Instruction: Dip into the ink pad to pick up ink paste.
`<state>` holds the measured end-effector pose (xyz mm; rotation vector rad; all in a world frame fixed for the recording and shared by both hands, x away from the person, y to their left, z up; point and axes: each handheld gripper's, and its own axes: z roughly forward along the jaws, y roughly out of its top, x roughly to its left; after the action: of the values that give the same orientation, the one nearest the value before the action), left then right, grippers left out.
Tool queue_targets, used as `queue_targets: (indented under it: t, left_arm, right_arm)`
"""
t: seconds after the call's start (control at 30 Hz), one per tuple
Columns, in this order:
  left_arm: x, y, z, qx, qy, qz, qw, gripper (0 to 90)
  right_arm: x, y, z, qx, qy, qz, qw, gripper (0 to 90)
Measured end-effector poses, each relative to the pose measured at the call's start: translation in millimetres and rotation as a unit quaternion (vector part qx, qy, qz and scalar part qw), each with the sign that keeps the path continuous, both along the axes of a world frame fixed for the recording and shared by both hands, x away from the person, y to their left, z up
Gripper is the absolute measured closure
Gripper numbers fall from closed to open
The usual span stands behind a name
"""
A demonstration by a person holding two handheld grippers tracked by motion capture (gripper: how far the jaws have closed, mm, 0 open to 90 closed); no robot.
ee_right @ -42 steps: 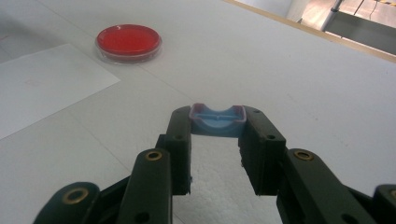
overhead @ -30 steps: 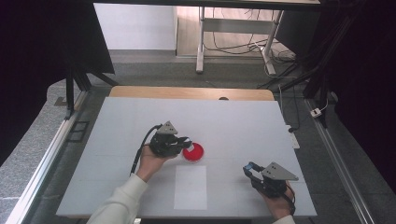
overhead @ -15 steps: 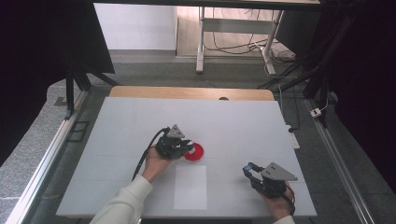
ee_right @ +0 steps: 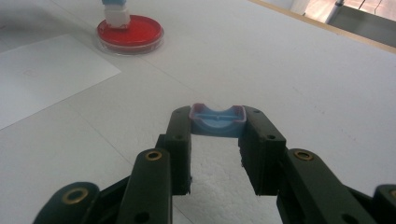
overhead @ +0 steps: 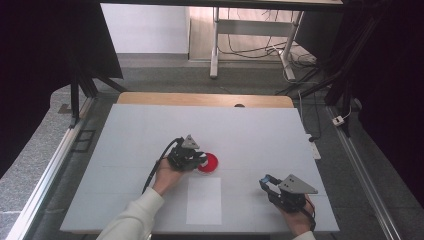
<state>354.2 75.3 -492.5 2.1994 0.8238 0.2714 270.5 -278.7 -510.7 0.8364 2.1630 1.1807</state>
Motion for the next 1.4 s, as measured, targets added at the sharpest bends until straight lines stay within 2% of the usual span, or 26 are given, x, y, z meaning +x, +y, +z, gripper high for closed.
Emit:
queue_targets:
  t: [0.43,1.03,1.4]
  left_arm:
    - [1.1,-2.8,-2.1,-0.001,0.001,0.001,1.0,75.9]
    - [-1.5,-7.4,-3.3,0.019,-0.01,-0.003,0.9998,76.1]
    - [-1.9,-7.4,-4.3,0.019,-0.011,-0.002,0.9998,76.1]
  right_arm:
    - [1.0,-0.4,-0.6,0.0,0.0,0.002,1.0,64.8]
    - [1.4,1.6,-1.4,-0.002,0.001,0.005,1.0,64.7]
    - [1.3,1.8,-1.3,-0.002,0.001,0.006,1.0,64.7]
